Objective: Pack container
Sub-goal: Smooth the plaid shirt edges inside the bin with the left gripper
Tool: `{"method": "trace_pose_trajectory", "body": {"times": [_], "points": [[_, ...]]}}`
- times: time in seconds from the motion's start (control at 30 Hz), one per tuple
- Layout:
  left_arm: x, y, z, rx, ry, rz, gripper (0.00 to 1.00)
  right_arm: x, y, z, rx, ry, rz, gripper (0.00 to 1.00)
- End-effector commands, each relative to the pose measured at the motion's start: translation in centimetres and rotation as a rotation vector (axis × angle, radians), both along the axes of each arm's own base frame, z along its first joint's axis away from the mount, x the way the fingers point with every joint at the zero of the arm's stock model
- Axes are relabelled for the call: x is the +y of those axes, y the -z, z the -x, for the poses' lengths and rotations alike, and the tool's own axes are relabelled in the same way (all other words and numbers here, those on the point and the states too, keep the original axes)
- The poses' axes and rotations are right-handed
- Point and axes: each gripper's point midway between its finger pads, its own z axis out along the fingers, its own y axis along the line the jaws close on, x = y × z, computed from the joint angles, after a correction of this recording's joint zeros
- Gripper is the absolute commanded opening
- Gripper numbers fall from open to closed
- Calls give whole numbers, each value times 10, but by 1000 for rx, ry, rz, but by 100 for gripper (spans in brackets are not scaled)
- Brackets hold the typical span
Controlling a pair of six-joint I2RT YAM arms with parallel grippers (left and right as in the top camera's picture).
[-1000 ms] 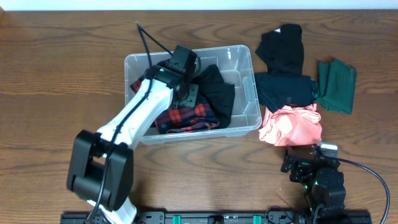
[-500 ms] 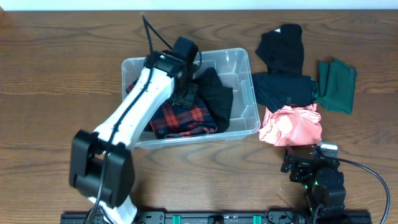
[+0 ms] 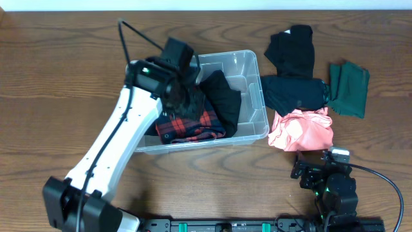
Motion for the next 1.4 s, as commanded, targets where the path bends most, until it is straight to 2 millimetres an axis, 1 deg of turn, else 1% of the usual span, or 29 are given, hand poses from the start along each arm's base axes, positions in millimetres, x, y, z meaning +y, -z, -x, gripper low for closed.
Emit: {"method": "trace_pose_trajectory", "body": {"times": [0.0, 0.1, 0.17, 0.2, 0.3, 0.37, 0.5, 0.6, 0.67, 0.77, 0.9, 0.97, 1.0, 1.07, 1.13, 1.17, 1.23, 1.3, 1.37], "points": [[3, 37, 21, 123, -7, -14, 58, -2, 1, 0, 0, 15, -9, 99], [8, 68, 31, 156, -8, -30, 59, -2, 1, 0, 0, 15, -9, 99], [12, 86, 34, 152, -10, -44, 59, -2, 1, 0, 0, 15, -9, 99], [15, 95, 34, 141, -13, -59, 62, -2, 1, 0, 0, 15, -9, 99], [27, 120, 26, 67, -8, -123, 63, -2, 1, 0, 0, 15, -9, 99], [35, 129, 18, 15, -5, -164, 63, -2, 1, 0, 0, 15, -9, 99], [38, 129, 7, -44, -3, -190, 63, -2, 1, 0, 0, 15, -9, 99], [36, 124, 4, -49, 1, -183, 63, -2, 1, 0, 0, 15, -9, 99], [34, 112, 4, -34, 2, -178, 63, -2, 1, 0, 0, 15, -9, 99], [33, 80, 4, -26, 2, -172, 63, -2, 1, 0, 0, 15, -9, 99], [27, 21, -4, -92, -2, -133, 62, -2, 1, 0, 0, 15, -9, 99], [23, -9, -16, -186, -6, -98, 63, -2, 1, 0, 0, 15, -9, 99], [23, -20, -23, -239, -9, -96, 63, -2, 1, 0, 0, 15, -9, 99], [31, -36, -42, -359, -49, -132, 63, -2, 1, 0, 0, 15, -9, 99], [40, -42, -59, -436, -85, -184, 63, -2, 1, 0, 0, 15, -9, 99], [42, -41, -67, -462, -96, -198, 63, -2, 1, 0, 0, 15, -9, 99], [42, -32, -80, -478, -101, -200, 63, -2, 1, 0, 0, 15, -9, 99], [44, -14, -93, -469, -116, -207, 63, -2, 1, 0, 0, 15, -9, 99], [48, 12, -104, -436, -129, -224, 63, -2, 1, 0, 0, 15, -9, 99]]}}
